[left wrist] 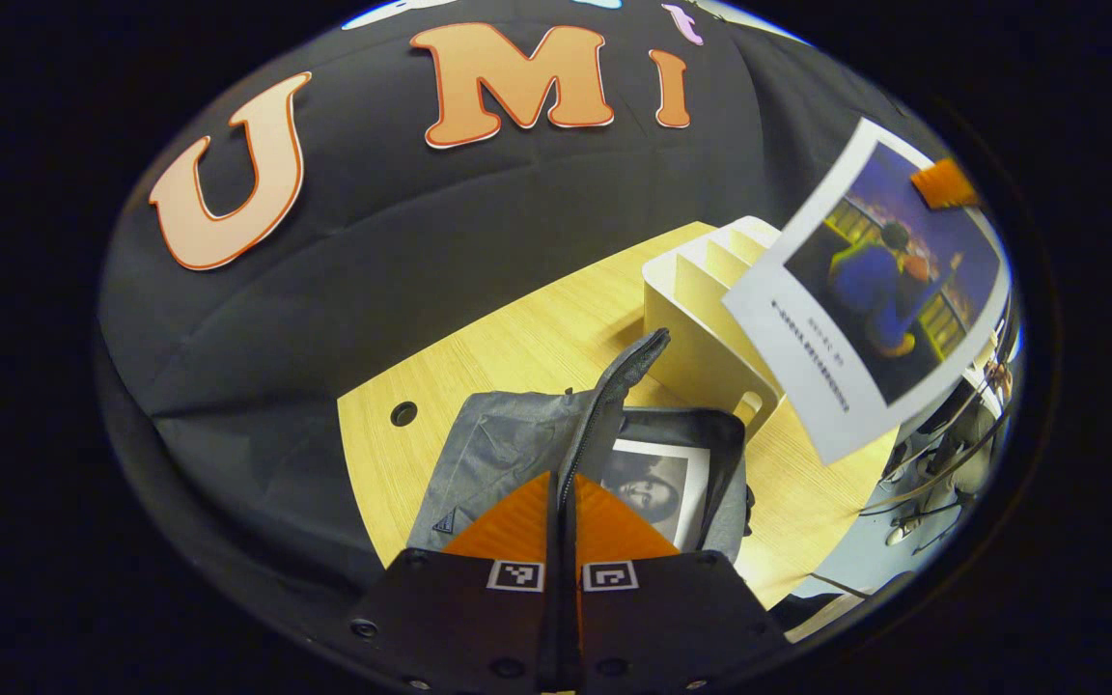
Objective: Open the schoolbag, grab two books from the bookshelf and put them into the schoolbag.
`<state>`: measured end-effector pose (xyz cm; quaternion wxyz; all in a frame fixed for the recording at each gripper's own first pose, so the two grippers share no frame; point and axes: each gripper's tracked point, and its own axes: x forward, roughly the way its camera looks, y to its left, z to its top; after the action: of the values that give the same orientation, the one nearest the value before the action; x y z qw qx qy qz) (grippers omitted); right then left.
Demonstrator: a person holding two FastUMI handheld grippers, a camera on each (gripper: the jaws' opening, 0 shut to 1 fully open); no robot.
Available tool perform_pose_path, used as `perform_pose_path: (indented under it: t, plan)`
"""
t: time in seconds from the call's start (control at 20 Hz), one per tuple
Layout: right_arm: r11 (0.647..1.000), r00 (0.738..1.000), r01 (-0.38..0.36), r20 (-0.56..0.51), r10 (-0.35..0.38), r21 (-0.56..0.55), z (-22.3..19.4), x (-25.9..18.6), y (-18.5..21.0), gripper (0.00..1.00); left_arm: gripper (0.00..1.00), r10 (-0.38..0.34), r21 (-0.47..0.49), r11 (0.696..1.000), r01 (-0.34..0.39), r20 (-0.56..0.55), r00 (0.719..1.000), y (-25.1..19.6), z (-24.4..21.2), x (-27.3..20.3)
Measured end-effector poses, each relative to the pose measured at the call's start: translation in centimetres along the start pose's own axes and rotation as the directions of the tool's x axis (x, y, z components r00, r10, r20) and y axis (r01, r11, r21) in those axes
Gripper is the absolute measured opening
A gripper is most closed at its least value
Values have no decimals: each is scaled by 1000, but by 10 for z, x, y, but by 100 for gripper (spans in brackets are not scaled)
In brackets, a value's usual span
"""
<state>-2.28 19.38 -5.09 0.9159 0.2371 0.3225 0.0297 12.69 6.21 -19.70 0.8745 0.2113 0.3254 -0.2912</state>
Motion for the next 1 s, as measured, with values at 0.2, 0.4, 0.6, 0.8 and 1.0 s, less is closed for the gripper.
perform_pose_path:
  t: [0.2,0.4,0.6,0.8,1.0]
  plan:
    - [961,996,-90,5,92,262,-53,24,-16,33,1,15,29,999,-16,9,1000,10,6,-3]
    - [882,991,-117,2,131,457,-99,71,-32,33,0,37,53,998,-38,28,999,19,14,-8]
    - [820,989,-125,6,147,559,-130,117,-39,34,1,52,85,995,-54,29,998,24,20,-14]
    - [760,981,-164,25,191,628,-140,154,-27,33,1,55,111,992,-58,33,998,23,28,-17]
    - [726,983,-180,89,163,663,-136,189,-23,33,1,40,102,994,-43,32,999,19,34,-19]
